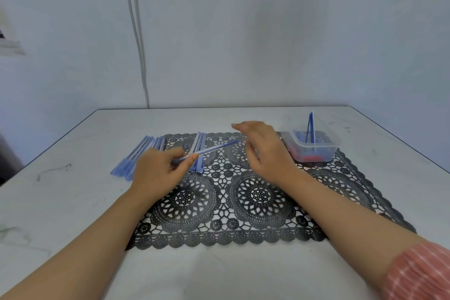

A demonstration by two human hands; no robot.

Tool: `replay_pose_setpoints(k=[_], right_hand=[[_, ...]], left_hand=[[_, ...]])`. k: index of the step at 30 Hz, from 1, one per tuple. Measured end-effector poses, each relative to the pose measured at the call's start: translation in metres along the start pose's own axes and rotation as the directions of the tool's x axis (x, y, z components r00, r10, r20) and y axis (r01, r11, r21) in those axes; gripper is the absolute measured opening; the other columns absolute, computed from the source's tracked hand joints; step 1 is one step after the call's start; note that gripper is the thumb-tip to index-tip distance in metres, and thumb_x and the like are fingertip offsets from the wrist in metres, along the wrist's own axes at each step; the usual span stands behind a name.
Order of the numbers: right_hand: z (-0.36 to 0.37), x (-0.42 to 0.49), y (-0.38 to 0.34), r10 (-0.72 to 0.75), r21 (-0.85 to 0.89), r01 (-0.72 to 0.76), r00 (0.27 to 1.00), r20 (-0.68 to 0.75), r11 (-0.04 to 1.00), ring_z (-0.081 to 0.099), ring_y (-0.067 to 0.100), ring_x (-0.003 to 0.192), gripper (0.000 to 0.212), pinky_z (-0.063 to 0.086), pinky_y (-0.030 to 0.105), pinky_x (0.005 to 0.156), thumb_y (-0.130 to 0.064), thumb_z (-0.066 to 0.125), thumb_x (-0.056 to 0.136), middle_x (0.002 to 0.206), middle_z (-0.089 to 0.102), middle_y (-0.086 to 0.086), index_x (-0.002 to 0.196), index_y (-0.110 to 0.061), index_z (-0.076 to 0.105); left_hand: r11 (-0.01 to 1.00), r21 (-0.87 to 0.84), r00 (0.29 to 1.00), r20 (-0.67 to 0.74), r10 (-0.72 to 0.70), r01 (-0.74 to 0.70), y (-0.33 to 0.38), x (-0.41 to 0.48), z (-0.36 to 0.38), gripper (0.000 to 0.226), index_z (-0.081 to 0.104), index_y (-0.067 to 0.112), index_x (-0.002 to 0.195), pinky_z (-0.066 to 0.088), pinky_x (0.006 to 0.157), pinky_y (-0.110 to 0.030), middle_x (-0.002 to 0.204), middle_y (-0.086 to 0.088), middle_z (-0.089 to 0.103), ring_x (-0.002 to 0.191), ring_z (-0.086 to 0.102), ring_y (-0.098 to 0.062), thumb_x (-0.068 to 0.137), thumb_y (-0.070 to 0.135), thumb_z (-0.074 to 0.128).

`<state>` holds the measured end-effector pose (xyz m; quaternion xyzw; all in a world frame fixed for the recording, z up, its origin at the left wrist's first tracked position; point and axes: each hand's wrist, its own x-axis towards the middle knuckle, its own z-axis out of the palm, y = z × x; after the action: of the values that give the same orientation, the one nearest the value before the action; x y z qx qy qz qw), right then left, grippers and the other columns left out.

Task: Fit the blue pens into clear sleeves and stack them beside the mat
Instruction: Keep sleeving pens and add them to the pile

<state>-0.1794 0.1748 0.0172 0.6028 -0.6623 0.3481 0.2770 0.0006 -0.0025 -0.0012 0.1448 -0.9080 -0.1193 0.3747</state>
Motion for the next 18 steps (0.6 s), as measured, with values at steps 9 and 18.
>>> replay_pose_setpoints(k=[9, 18], right_hand=[[0.010, 0.001, -0.012, -0.213, -0.024, 0.223, 0.954, 0.209, 0.975, 0.055, 0.018, 0.097, 0.045, 0.042, 0.032, 0.091, -0.007, 0.045, 0.081, 0.107, 0.065, 0.009, 0.125, -0.005, 0.055], [0.008, 0.005, 0.000, -0.123, -0.102, 0.147, 0.970, 0.211, 0.984, 0.064, 0.013, 0.077, 0.033, 0.043, 0.034, 0.090, -0.028, 0.047, 0.092, 0.090, 0.071, -0.002, 0.118, -0.016, 0.063]], left_hand=[[0.999, 0.038, 1.000, -0.012, -0.001, 0.002, -0.001, -0.001, 0.005, 0.048, 0.036, 0.030, 0.051, 0.024, 0.050, -0.022, 0.037, 0.010, 0.033, 0.046, 0.038, -0.005, 0.084, 0.064, 0.039], [0.999, 0.045, 1.000, 0.003, 0.007, -0.008, -0.003, -0.002, 0.004, 0.052, 0.037, 0.025, 0.051, 0.028, 0.054, -0.020, 0.037, 0.008, 0.036, 0.046, 0.041, -0.005, 0.084, 0.066, 0.040]])
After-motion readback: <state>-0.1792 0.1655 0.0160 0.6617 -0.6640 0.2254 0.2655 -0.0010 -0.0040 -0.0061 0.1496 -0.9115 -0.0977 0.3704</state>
